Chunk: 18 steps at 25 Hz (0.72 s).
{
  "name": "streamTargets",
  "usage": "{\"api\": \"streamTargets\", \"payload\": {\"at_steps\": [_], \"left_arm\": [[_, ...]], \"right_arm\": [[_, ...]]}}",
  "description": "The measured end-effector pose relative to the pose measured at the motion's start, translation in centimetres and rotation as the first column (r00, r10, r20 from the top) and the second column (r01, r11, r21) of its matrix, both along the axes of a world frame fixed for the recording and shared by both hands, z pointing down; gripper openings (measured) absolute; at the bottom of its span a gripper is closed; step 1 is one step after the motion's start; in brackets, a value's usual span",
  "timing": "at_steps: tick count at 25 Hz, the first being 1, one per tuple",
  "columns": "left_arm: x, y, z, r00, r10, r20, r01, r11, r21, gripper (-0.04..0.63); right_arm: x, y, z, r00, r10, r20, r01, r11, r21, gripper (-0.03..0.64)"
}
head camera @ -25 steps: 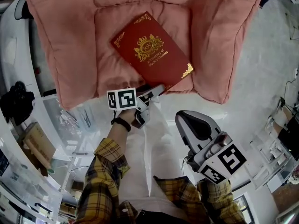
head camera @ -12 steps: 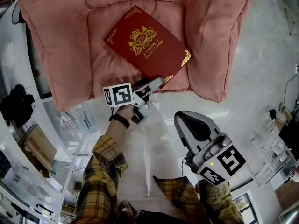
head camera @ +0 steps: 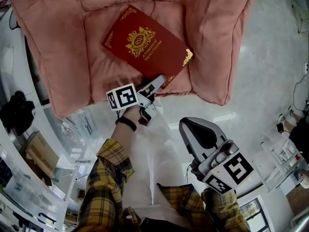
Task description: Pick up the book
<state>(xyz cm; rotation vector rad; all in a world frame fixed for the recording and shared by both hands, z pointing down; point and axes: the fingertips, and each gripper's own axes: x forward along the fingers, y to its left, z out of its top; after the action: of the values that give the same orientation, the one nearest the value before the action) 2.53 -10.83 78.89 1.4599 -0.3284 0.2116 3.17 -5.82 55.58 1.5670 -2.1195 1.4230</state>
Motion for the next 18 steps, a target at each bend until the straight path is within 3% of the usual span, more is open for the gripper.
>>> {"api": "streamTargets", "payload": {"at_steps": [4,11,18], "left_arm": [[0.0,-0.1,0.2,1.0,-0.015,0.0,0.015,1.0,-0.006,0.288],[-1.1,-0.2,-1.0,0.994,-0.112,-0.02,0.111,0.993,-0.034,0.258],[-1.2,-0.7,-3.4,0.972,-0.21,-0.11,0.197,0.974,-0.116,0.239]], "right_arm": [[0.1,0.0,0.4,1.0,0.004,0.004,-0.004,1.0,-0.002,0.018],[0.0,-0.1,0.0,1.0,-0.003,0.003,0.003,1.0,0.002,0.018],[-0.1,-0.7,-0.9,1.0,-0.013,0.006,0.013,1.0,0.02,0.018]]}}
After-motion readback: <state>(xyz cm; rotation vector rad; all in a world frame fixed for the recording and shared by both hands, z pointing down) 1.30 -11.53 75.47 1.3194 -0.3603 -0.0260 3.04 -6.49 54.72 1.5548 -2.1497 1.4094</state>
